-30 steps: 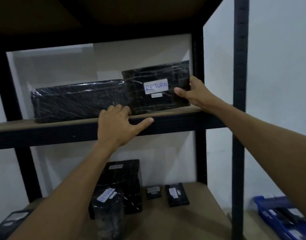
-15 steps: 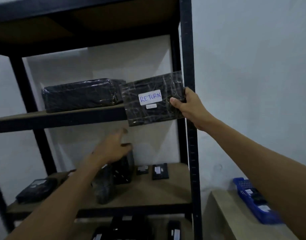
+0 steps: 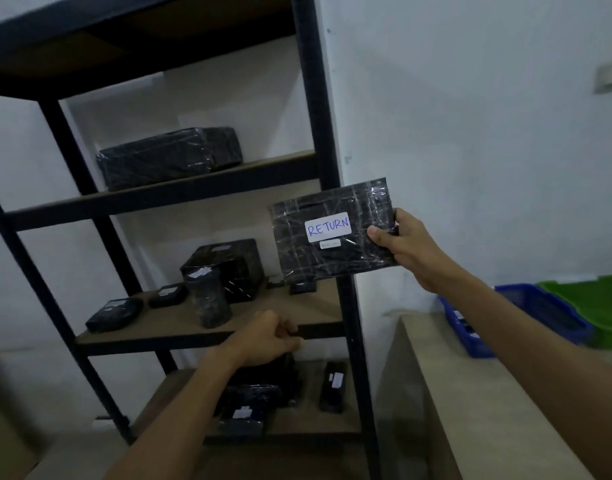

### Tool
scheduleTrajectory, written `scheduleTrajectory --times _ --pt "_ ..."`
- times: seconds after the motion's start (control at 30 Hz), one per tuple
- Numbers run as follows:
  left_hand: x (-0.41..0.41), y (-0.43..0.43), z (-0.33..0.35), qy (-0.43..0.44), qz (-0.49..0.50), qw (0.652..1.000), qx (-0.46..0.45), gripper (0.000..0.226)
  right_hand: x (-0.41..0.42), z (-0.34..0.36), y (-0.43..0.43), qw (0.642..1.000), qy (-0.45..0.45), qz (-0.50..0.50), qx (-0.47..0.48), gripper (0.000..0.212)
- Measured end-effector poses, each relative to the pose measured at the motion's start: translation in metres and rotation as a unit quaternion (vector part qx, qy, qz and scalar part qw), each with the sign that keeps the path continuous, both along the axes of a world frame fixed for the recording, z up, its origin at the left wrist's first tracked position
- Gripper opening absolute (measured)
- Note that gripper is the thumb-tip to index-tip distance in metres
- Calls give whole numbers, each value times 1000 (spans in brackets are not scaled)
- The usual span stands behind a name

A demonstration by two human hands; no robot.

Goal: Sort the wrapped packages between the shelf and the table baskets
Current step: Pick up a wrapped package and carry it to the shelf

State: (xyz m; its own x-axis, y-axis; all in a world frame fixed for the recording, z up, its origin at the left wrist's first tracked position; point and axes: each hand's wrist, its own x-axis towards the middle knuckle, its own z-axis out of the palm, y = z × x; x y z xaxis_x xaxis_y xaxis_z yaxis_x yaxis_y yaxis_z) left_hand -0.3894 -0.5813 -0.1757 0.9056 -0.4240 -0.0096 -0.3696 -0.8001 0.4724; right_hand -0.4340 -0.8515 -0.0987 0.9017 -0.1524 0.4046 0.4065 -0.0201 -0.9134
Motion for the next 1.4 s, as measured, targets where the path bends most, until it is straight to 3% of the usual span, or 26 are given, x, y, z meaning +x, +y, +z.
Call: scheduleTrajectory --times 0.37,0.5,0.57,0.63,0.87,1.1,1.4 --pt "-100 -56 -74 38 -47 995 -84 23 -123 -82 -36 996 72 -33 36 9" --pt "-139 -85 -107 78 -43 990 -108 37 -172 -116 -57 993 88 -19 73 19" --pt "-162 -103 -118 101 -44 984 -141 35 -193 -131 -73 991 97 -12 86 21" --pt "-183 -123 -124 109 -46 979 -169 17 -211 -146 -94 989 111 -9 92 19" --pt "-224 -216 -148 90 -36 980 -174 28 -254 -186 -188 982 153 -11 107 21" --pt "-228 -321 -165 171 -56 971 -155 31 -257 -199 -295 977 182 -27 109 14" --pt "-134 -401 -190 169 -48 978 -116 12 -187 -223 -383 963 204 -91 150 27"
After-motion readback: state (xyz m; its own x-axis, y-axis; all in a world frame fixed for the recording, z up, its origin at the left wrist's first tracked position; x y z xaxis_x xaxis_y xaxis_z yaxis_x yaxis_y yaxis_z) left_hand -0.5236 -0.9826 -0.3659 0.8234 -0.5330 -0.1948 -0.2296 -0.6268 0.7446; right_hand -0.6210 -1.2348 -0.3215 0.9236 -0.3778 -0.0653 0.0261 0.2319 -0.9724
